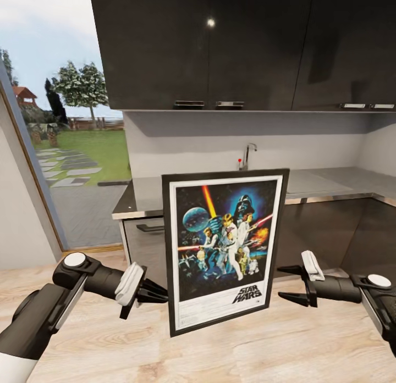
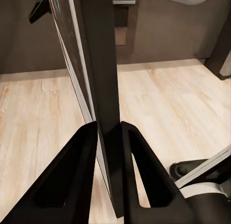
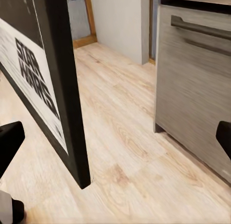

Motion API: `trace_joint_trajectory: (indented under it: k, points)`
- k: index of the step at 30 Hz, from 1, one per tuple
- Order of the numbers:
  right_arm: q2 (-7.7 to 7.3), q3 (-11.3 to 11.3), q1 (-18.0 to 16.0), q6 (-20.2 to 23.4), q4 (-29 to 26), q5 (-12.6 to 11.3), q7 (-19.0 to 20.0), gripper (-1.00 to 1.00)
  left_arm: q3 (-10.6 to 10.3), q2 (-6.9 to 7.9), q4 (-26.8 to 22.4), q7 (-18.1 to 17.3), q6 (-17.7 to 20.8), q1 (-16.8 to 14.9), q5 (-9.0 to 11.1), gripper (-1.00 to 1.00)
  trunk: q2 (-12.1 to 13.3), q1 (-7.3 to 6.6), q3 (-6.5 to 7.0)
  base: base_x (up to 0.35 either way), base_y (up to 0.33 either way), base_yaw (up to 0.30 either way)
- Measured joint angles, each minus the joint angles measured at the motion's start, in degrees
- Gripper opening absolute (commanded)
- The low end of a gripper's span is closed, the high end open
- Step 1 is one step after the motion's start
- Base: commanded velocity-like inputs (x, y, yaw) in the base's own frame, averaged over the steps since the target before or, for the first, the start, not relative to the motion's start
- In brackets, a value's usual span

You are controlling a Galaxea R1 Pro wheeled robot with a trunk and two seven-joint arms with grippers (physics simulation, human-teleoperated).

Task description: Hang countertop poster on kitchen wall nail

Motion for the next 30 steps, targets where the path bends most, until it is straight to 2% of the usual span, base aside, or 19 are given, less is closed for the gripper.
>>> trace_joint_trajectory:
  k: [4, 7, 10, 20, 24, 30]
  points:
    - [-0.01, 1.1, -0.1, 0.0, 0.0, 0.0, 0.0, 1.0, 0.0, 0.0, -0.1, 0.0, 0.0, 0.0, 0.5, -1.0, 0.0, 0.0, 0.0, 0.0, 0.0, 0.0]
    - [-0.02, 3.3, -0.4, 0.0, 0.0, 0.0, 0.0, 1.0, 0.0, 0.01, -0.1, 0.0, 0.0, 0.0, 0.7, -1.0, 0.0, 0.0, 0.0, 0.0, 0.0, 0.0]
    - [-0.02, 4.1, -1.0, -0.1, 0.0, 0.0, 0.1, 1.0, 0.0, 0.01, -0.2, 0.0, 0.1, 0.0, 0.8, -1.0, 0.0, 0.0, 0.0, 0.0, 0.0, 0.0]
    - [-0.08, 4.7, -2.2, -0.1, 0.0, 0.0, 0.1, 1.0, 0.0, 0.07, -0.1, 0.0, 0.0, 0.0, 0.9, -1.0, 0.0, 0.0, 0.0, 0.0, 0.0, 0.0]
    - [-0.1, 4.8, -4.6, 0.0, -0.1, -0.1, 0.9, 1.0, 0.0, 0.17, 0.0, 0.0, 0.0, 0.0, 0.9, -1.0, 0.0, 0.0, 0.0, 0.0, 0.0, 0.0]
    - [-0.06, 8.7, -6.2, 0.0, -0.1, -0.3, 1.5, 1.0, 0.0, 0.25, 0.1, 0.0, 0.0, 0.0, 0.9, -1.0, 0.0, 0.0, 0.0, 0.0, 0.0, 0.0]
